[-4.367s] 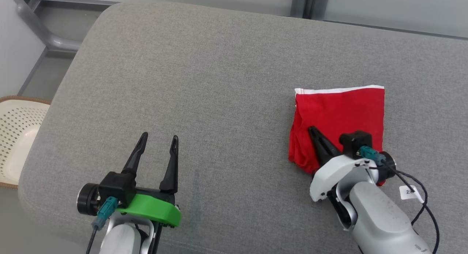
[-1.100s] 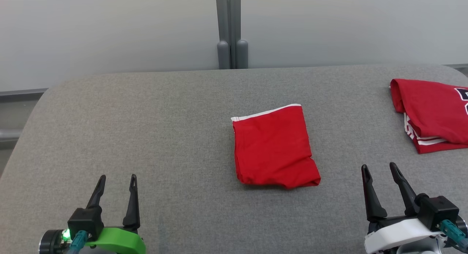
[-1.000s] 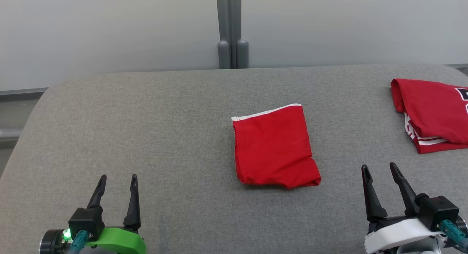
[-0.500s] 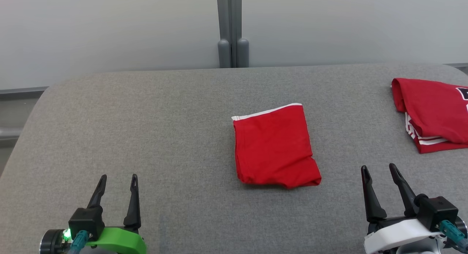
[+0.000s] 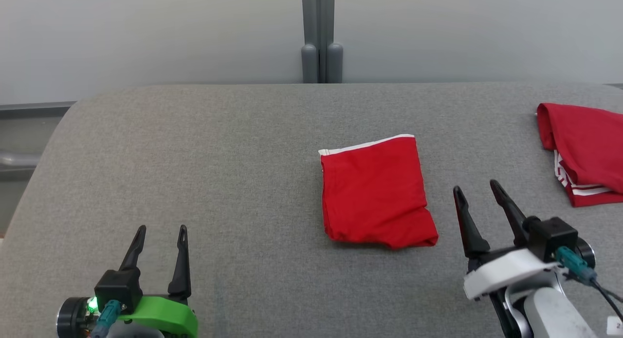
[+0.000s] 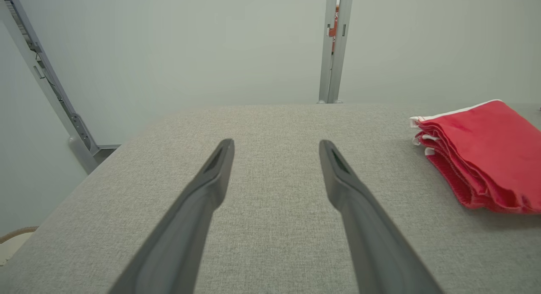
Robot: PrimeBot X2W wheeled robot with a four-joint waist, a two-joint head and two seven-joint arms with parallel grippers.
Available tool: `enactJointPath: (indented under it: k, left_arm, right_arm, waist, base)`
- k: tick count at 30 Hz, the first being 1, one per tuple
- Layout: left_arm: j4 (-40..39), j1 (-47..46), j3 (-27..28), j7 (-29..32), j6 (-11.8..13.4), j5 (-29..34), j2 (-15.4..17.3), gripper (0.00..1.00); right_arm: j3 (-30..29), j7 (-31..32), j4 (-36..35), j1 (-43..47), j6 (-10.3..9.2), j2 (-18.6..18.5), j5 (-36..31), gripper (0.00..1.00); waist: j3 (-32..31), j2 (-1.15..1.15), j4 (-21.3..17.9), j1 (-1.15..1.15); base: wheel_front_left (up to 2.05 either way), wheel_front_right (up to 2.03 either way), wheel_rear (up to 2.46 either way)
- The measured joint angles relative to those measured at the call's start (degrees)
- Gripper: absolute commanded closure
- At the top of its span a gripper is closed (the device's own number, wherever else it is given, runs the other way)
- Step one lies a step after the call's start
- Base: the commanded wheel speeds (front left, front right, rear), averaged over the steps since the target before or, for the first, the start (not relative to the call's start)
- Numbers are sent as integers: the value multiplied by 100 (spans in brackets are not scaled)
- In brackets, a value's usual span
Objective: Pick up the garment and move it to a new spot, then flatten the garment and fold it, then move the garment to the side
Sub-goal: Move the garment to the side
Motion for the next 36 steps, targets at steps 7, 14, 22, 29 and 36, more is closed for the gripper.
enactJointPath:
  k: [7,14,22,29,36]
  left_arm:
    - [16,-157,-111,0,-1,-87,-23,0]
    - [31,-320,-278,0,-4,-135,-48,0]
    - [41,-461,-414,0,2,-200,-64,0]
    - [41,-571,-488,0,31,-238,-68,0]
    - [38,-593,-524,0,60,-280,-69,0]
  right_arm:
    - [201,114,787,-1050,0,-107,-16,0]
    - [236,164,1836,-1858,0,-237,-23,0]
    - [167,292,3192,-2241,0,-269,69,0]
    - [218,208,4042,-2467,0,-135,199,0]
    - [359,149,4655,-2649,1,-4,360,70]
  waist:
    - [173,0,250,0]
    - [409,0,562,0]
    - [690,0,878,0]
    - [901,0,1024,0]
    - [975,0,1021,0]
  base:
    - [0,0,0]
    - [0,0,0]
    - [0,0,0]
    - [0,0,0]
    - [0,0,0]
